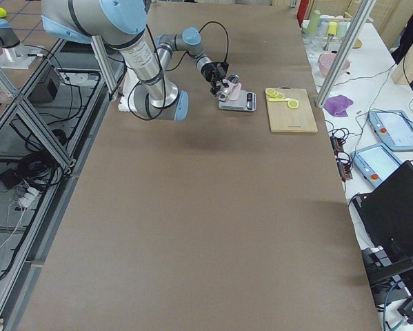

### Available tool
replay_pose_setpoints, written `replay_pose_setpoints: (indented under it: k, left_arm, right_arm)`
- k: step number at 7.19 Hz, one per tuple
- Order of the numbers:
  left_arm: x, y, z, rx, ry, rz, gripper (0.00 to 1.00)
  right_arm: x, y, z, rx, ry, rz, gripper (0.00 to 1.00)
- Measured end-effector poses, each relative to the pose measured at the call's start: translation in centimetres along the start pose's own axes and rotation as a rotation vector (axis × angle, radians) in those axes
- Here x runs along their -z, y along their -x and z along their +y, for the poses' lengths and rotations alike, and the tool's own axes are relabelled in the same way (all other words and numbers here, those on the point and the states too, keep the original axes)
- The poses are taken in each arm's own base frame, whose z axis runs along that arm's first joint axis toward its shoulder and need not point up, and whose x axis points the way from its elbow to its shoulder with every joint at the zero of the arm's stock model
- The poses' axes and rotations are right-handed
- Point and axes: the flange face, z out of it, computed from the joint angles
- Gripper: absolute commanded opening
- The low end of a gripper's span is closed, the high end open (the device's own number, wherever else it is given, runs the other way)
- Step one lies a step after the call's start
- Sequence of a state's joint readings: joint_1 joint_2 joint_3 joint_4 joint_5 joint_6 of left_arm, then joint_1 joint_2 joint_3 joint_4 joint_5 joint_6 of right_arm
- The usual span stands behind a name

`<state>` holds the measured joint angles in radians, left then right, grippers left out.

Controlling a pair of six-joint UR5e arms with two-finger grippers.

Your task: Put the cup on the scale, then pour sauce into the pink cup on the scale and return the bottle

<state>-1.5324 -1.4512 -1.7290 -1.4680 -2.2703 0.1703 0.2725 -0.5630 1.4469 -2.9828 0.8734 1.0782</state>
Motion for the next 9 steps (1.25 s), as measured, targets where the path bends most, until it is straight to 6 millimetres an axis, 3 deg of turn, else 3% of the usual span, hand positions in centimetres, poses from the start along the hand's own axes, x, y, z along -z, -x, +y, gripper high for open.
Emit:
replay_pose_setpoints:
  k: [5, 9]
  left_arm:
    - [0.0, -0.1, 0.0, -0.002, -0.001, 0.001, 0.99]
    - [0.0, -0.1, 0.0, -0.002, -0.001, 0.001, 0.99]
  right_arm:
    - [-0.6, -1.6, -1.2, -0.066, -0.021, -0.057, 0.00]
    - [-2.0, -5.8, -1.6, -0.118, -0.088, -0.185, 0.00]
